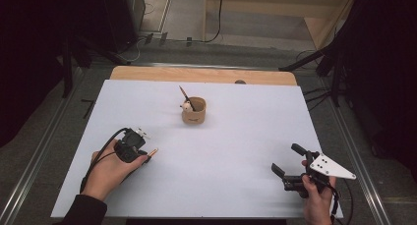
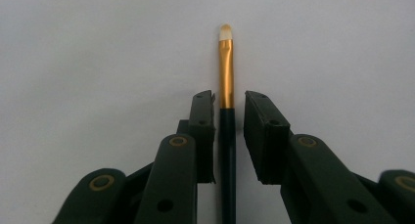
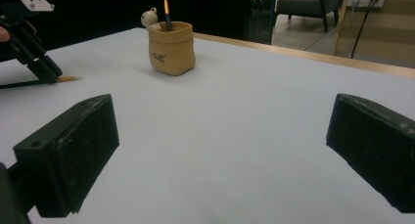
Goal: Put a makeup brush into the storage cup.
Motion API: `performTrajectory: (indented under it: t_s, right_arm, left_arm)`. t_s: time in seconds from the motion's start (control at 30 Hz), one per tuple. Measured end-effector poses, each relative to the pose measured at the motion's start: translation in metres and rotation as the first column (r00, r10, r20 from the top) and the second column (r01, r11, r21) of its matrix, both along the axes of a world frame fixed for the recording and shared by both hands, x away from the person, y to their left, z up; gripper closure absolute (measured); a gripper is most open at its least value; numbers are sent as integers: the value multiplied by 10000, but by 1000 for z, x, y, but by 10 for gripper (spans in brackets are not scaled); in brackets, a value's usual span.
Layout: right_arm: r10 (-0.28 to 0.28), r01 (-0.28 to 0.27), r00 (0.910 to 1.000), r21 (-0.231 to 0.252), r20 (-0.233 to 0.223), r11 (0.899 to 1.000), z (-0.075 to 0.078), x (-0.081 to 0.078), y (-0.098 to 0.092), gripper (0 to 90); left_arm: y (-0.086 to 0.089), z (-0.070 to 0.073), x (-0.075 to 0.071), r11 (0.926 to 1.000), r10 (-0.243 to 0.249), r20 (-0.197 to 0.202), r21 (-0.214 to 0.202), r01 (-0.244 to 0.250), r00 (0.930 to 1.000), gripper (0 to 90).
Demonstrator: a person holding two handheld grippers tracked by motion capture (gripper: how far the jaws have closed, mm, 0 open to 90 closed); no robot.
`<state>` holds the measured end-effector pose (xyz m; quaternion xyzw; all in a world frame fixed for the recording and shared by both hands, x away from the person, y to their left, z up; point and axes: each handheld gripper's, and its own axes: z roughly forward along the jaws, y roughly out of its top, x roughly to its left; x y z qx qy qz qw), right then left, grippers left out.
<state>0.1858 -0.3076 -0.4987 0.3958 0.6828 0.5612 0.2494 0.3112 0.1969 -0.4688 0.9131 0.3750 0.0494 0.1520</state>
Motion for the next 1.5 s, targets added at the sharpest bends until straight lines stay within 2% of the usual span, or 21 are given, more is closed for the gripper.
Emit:
performTrajectory:
  t_s: [0.27,0.47,0.57,0.67,0.83,1.03,1.17,1.33,1.5]
  right_arm:
    - [6,-6,10000,-14,10,10000,0,0,0,0]
    - [-2,2,10000,-4,-25,10000,-1,0,0,0]
    - [2,-2,10000,-19,-27,10000,-1,0,0,0]
    - [5,-5,10000,-10,-56,10000,-1,0,1,0]
    - [5,-6,10000,-40,-81,10000,-2,0,1,0]
    - [30,-30,10000,-63,-86,10000,-2,1,2,0]
    - [26,-27,10000,-53,-94,10000,-2,1,1,0]
    - [26,-27,9999,-48,-117,10000,-3,1,1,0]
    - [29,-30,10000,-47,-93,10000,-3,1,0,0]
  left_arm:
    - [0,-1,2,9997,193,-31,178,-193,9998,820]
    - [2,-2,7,9992,399,-481,-21,-401,9980,825]
    - [4,-2,8,9996,291,-516,-36,-293,9982,834]
    - [6,-3,9,9989,372,-615,-256,-389,9974,840]
    - [5,-3,6,9996,211,-334,-194,-218,9992,847]
    - [12,-4,4,9962,442,-298,-742,-463,9986,848]
    - [13,-3,5,9950,494,-233,-858,-512,9985,848]
    - [14,4,4,9912,479,109,-1239,-462,9988,848]
    - [14,16,3,9825,589,736,-1806,-448,9955,848]
